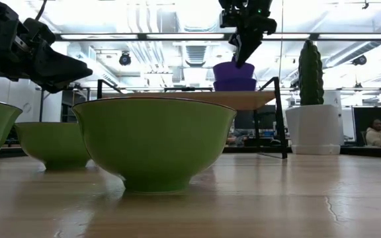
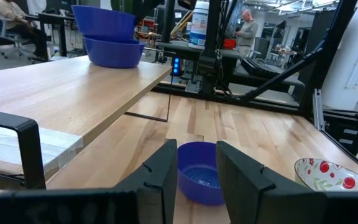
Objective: Pick & Place Mini bowls
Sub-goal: Stack the bottom violet bowl on top of the violet bowl on the shelf
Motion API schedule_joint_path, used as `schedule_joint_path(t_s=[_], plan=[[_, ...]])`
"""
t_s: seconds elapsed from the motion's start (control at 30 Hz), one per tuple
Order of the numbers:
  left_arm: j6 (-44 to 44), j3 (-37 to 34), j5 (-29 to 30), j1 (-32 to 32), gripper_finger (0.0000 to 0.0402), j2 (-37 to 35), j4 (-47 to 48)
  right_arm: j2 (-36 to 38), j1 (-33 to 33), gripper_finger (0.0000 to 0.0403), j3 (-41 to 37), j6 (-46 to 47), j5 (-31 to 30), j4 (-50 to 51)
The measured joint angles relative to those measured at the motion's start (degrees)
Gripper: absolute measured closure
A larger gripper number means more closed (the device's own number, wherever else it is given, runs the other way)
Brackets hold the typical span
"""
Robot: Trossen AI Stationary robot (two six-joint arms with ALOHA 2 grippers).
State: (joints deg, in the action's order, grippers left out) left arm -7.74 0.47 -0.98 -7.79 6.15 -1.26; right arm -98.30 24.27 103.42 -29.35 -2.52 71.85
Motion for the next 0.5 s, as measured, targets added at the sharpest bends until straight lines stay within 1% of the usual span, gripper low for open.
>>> schedule_joint_path(t_s=[0.5], plan=[[0.0,0.0,0.0,0.0,0.0296,0.0,0.0,0.0,-0.8,0.0394,-2.1,0.2,0.0,-0.3]])
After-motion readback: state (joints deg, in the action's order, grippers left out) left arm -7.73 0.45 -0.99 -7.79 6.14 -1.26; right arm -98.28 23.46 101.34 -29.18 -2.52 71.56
